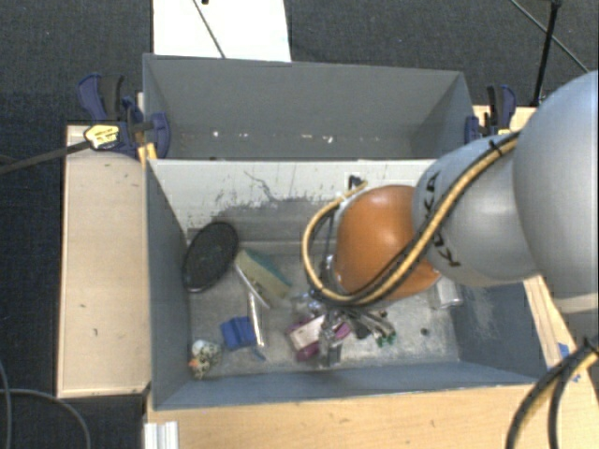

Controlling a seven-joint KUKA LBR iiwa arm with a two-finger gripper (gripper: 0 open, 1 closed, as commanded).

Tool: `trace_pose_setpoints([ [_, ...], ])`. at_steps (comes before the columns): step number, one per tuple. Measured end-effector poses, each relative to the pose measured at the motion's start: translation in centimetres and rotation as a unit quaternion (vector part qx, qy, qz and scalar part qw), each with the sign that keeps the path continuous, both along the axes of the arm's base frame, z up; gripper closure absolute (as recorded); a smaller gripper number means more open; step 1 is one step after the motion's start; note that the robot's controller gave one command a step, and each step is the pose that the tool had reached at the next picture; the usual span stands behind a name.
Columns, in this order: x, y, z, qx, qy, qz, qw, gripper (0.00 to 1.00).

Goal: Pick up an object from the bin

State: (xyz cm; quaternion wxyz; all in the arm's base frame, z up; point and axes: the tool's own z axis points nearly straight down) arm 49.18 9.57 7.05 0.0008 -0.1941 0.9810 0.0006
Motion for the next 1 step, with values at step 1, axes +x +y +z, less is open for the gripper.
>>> trace_pose_setpoints([
  [1, 5.63, -1.2, -0.04, -0.001, -0.0004, 0.29, 0.957, 1.0],
])
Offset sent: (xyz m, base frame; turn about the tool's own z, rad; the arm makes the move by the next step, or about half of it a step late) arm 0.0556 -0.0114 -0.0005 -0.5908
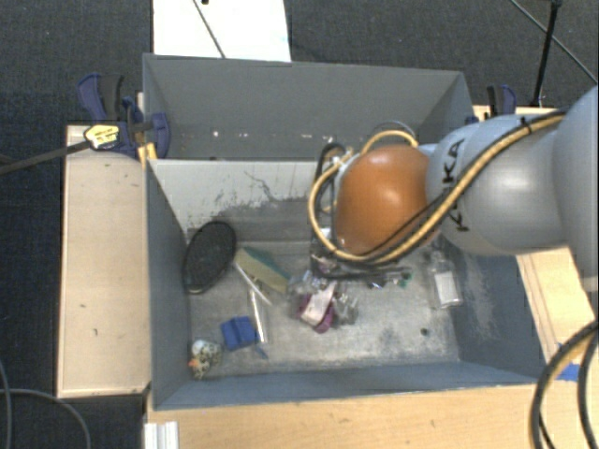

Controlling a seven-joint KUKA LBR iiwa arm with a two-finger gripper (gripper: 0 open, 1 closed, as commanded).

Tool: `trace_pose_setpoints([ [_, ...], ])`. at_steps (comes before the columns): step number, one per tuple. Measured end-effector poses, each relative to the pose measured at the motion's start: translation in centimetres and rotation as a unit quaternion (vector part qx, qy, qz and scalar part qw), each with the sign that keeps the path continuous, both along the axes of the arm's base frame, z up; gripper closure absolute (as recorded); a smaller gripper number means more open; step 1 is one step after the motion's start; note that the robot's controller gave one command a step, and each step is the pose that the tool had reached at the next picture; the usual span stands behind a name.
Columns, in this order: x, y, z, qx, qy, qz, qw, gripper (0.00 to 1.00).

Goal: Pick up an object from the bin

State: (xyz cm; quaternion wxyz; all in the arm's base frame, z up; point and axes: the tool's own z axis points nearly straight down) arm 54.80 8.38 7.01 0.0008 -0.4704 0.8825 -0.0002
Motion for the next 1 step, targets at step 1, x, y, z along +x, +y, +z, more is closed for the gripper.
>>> trace_pose_setpoints([
  [1, 1.35, -0.85, 14.49, 0.001, -0.0037, -0.006, 1.0, 1.0],
])
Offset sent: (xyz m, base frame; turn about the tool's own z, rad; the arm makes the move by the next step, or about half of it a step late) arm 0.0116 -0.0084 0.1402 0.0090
